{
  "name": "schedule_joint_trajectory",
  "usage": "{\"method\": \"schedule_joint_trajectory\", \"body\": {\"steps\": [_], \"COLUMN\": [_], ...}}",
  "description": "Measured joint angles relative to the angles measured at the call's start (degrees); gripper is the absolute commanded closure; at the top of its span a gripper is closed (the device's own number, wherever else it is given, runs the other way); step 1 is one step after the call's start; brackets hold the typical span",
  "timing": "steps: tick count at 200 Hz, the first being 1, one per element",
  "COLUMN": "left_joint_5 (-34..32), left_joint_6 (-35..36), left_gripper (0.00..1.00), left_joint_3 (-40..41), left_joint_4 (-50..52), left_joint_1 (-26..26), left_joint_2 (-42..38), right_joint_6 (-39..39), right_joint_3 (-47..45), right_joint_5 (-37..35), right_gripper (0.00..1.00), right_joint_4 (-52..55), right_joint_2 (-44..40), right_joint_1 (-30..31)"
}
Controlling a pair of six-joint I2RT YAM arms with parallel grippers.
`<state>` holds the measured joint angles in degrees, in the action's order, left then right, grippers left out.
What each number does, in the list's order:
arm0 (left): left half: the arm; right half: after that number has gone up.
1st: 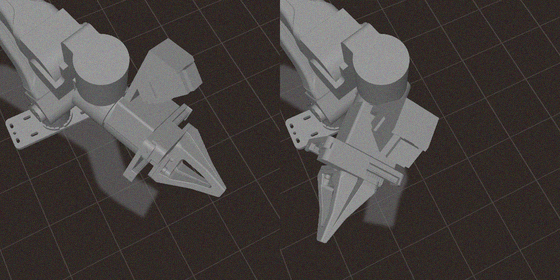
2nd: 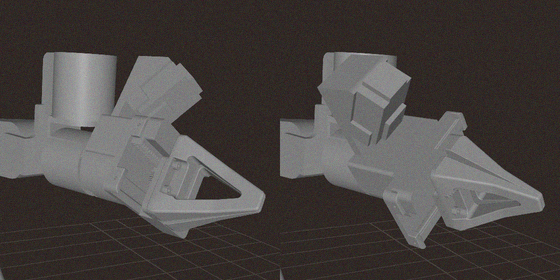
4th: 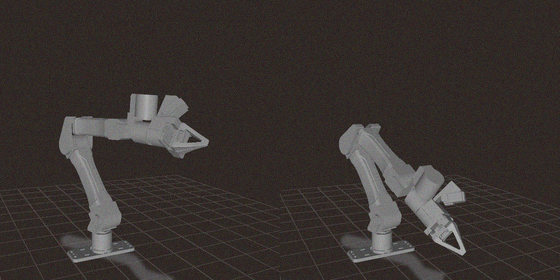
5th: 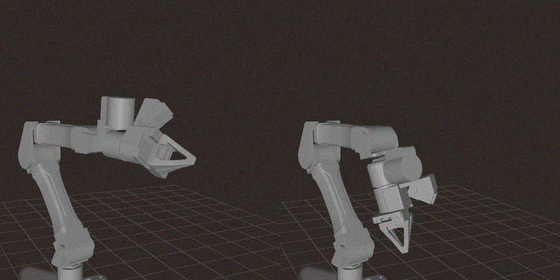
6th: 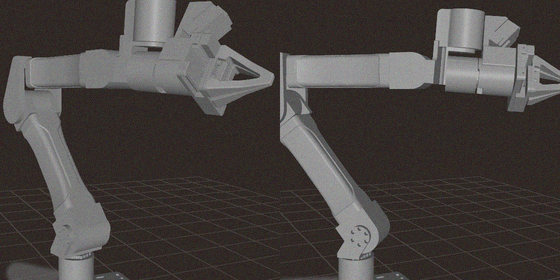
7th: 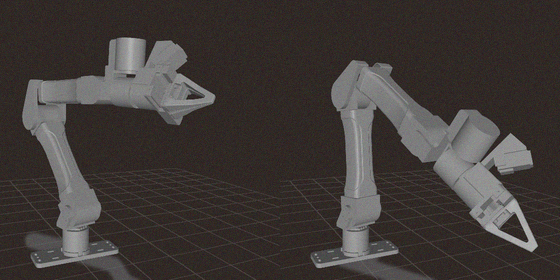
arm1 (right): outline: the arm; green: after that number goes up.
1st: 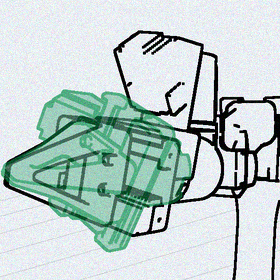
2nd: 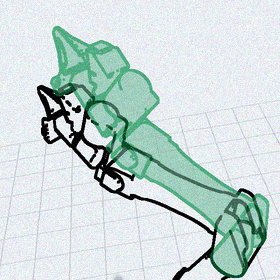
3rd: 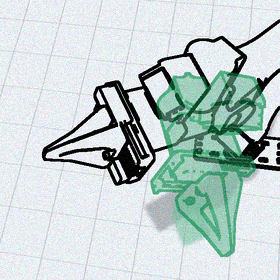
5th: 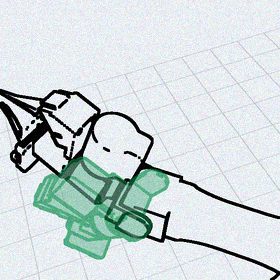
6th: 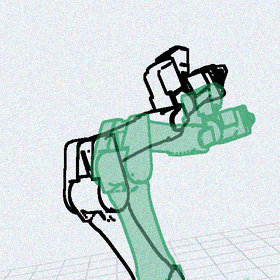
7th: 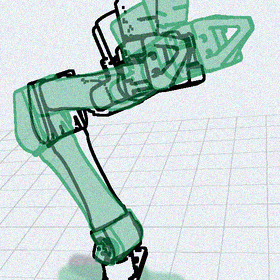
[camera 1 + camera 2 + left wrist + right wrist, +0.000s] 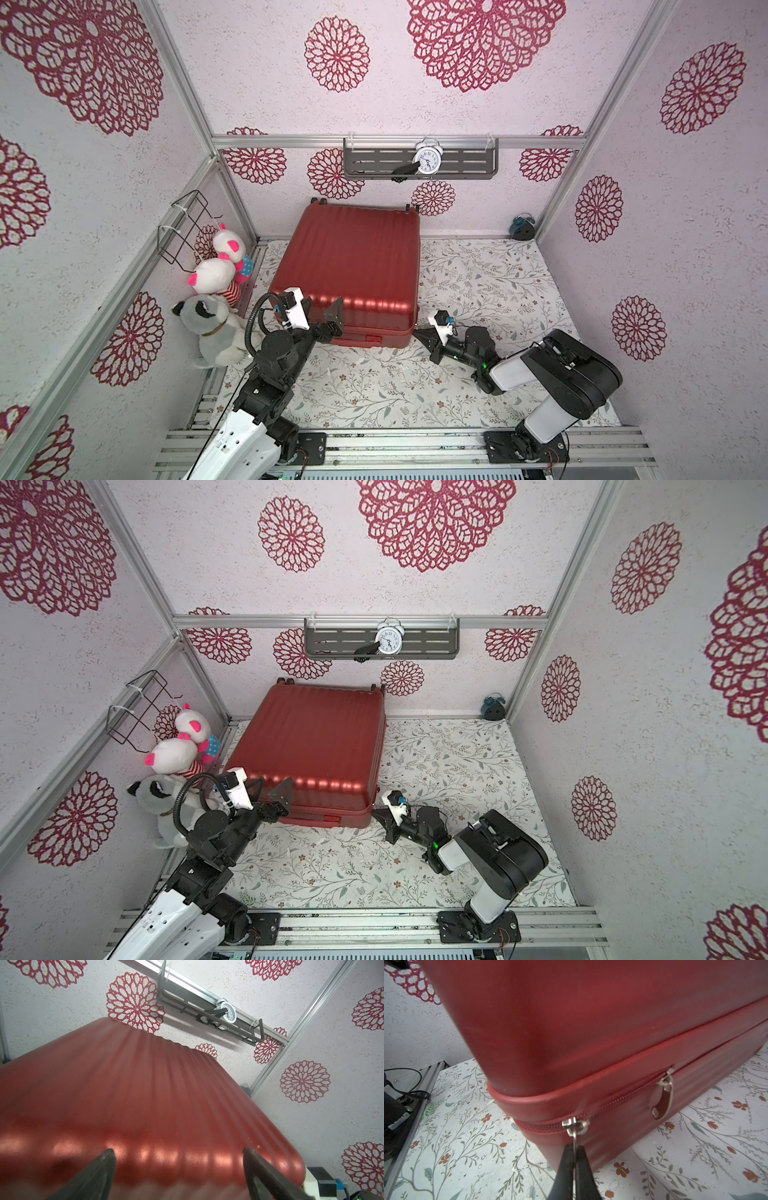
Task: Open the suitcase zippers
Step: Unzip the zipper on the suitcase.
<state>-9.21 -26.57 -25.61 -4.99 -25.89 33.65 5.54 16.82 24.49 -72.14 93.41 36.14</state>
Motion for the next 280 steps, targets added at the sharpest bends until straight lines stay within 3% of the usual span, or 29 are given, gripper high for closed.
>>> {"method": "schedule_joint_trajectory", "body": {"steps": [51, 159, 280], "left_joint_5": [0.0, -0.3, -1.5], "left_joint_6": [0.3, 1.2, 1.7], "left_gripper": [0.02, 0.02, 0.02], "left_joint_3": [0.0, -1.7, -2.5], "left_joint_4": [-0.5, -4.1, -4.5], "left_joint_1": [-0.1, -0.1, -0.1], "left_joint_2": [1.8, 6.7, 8.1], "right_joint_6": [-2.1, -8.8, -11.5], "right_joint_3": [0.1, 2.9, 9.1], "right_joint_5": [-2.0, -17.6, -29.2], "right_gripper": [1.0, 1.0, 1.0], "right_joint_4": [6.9, 30.8, 43.3], "right_joint_2": [-5.3, -17.8, -18.9], "right_joint_1": [0.4, 10.1, 21.2]}}
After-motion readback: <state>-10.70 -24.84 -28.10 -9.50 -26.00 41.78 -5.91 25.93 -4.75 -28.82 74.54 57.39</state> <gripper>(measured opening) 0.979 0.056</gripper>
